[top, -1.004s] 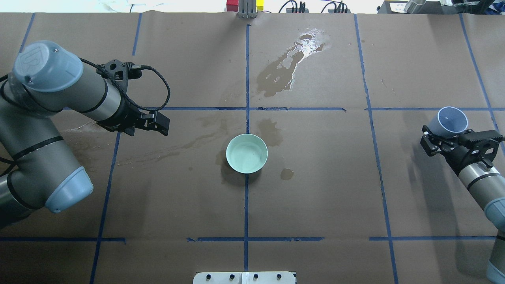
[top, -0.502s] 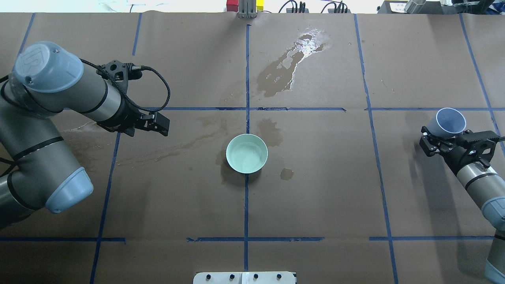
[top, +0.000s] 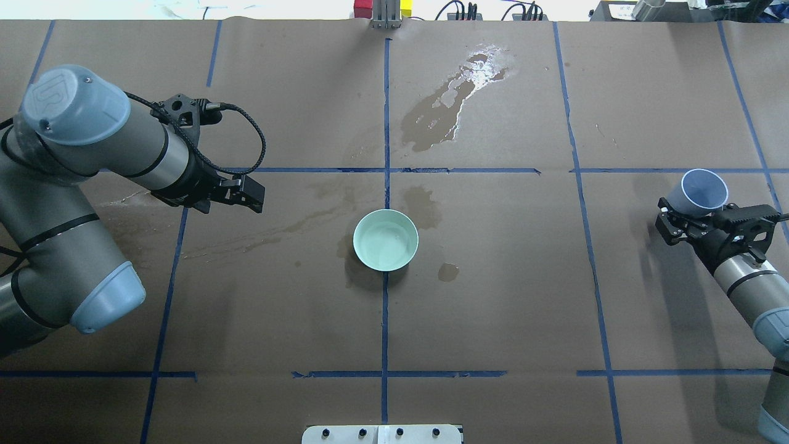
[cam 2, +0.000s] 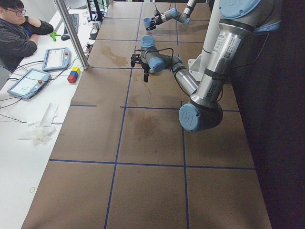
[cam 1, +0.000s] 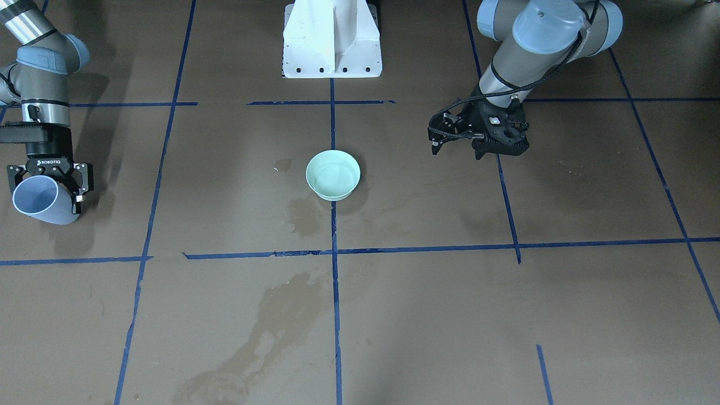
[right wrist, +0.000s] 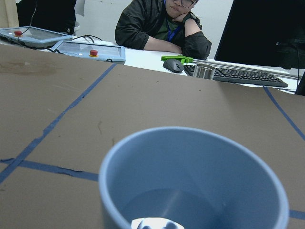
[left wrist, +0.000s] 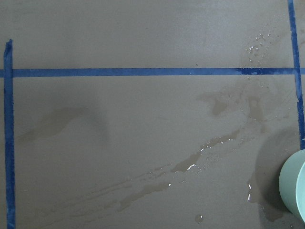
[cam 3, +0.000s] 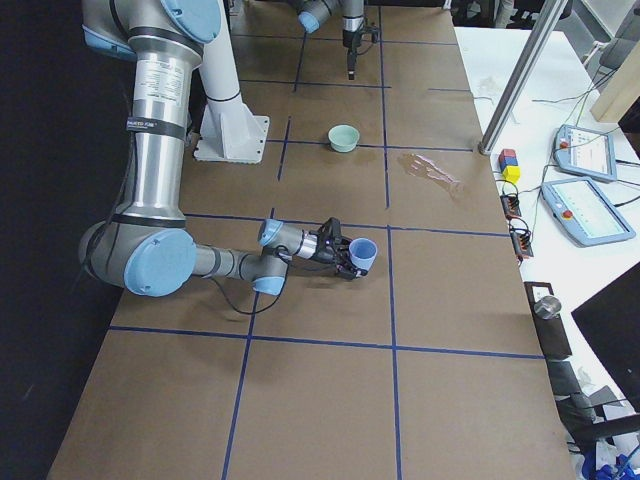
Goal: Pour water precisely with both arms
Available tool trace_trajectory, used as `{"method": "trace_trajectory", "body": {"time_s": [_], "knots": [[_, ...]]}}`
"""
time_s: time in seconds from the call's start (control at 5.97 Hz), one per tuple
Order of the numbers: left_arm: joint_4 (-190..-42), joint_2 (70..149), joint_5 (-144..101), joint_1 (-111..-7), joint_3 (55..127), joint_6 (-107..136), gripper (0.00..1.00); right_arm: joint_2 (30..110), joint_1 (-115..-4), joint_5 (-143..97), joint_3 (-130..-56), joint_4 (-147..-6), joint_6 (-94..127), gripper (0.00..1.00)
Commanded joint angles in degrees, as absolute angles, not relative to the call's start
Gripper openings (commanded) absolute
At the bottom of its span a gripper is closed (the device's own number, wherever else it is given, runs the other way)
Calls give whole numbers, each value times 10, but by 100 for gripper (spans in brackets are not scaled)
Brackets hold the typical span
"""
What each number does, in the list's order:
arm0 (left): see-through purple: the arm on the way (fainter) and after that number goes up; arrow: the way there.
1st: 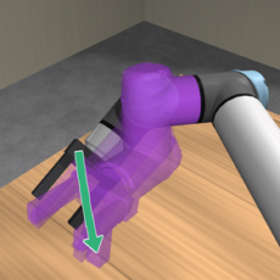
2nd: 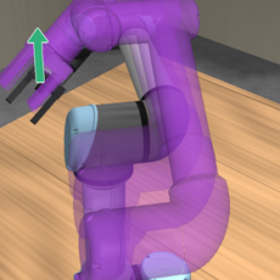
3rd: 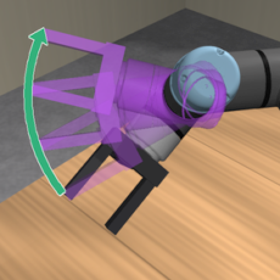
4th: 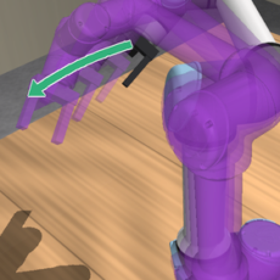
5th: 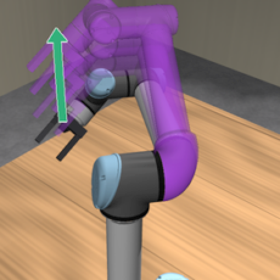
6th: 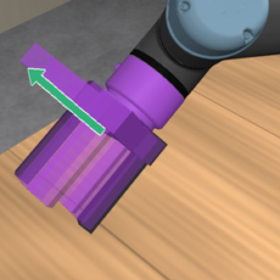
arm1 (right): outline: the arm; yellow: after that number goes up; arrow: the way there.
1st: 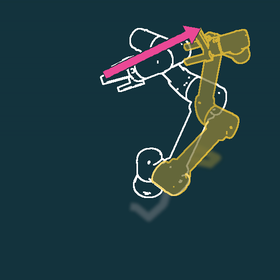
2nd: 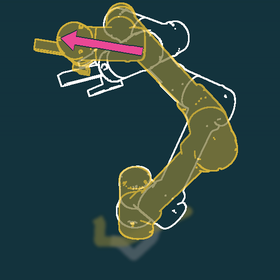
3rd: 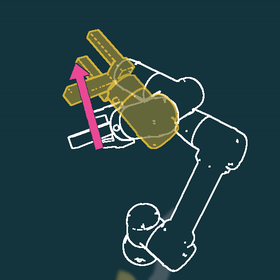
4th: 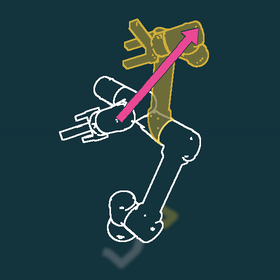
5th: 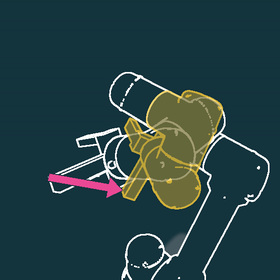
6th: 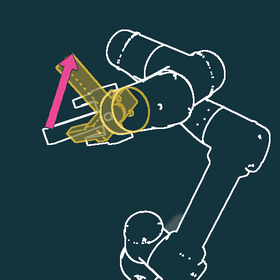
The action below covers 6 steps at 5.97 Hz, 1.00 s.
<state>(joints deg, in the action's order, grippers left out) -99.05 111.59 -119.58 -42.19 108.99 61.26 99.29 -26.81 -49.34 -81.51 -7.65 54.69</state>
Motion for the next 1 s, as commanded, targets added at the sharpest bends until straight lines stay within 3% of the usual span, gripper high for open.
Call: {"method": "trace_trajectory", "body": {"time_s": [0.0, 0.84], "knots": [[-991, 1115, -1196, -422, 1090, 613, 100, 992, -268, -492, -815, -76, 549, 100], [-991, 1114, -1195, -423, 1090, 613, 100, 995, -267, -487, -795, -37, 553, 100]]}}
